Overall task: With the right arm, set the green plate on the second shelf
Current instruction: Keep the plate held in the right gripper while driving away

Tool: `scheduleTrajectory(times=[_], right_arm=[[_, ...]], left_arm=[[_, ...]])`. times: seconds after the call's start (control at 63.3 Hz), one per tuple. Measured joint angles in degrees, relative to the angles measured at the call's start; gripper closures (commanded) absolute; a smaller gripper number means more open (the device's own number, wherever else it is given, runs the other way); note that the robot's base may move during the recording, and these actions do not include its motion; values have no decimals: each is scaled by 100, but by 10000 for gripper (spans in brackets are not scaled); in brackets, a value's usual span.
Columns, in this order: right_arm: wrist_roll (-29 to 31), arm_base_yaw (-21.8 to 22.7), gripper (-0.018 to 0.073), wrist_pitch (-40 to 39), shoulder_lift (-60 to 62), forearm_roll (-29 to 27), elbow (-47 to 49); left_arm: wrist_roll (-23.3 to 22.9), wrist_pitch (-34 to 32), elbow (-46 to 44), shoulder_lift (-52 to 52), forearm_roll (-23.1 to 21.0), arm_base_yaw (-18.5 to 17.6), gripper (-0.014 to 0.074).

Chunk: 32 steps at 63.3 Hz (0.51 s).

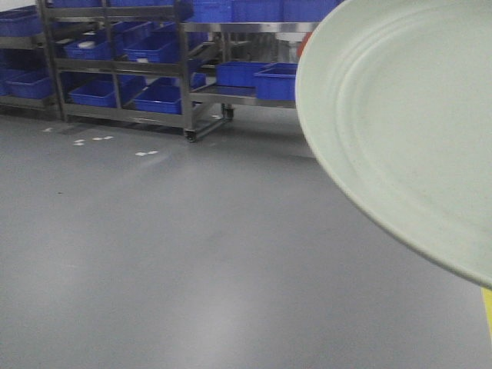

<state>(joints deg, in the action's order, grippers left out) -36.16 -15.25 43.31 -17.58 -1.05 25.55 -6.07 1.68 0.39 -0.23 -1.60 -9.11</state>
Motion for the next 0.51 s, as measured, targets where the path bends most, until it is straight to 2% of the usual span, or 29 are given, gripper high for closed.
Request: scheduleTrajectory(times=[0.506], right_arm=[[0,0,506,30,11,0,0]], left_arm=[[0,0,0,0,0,0,466]])
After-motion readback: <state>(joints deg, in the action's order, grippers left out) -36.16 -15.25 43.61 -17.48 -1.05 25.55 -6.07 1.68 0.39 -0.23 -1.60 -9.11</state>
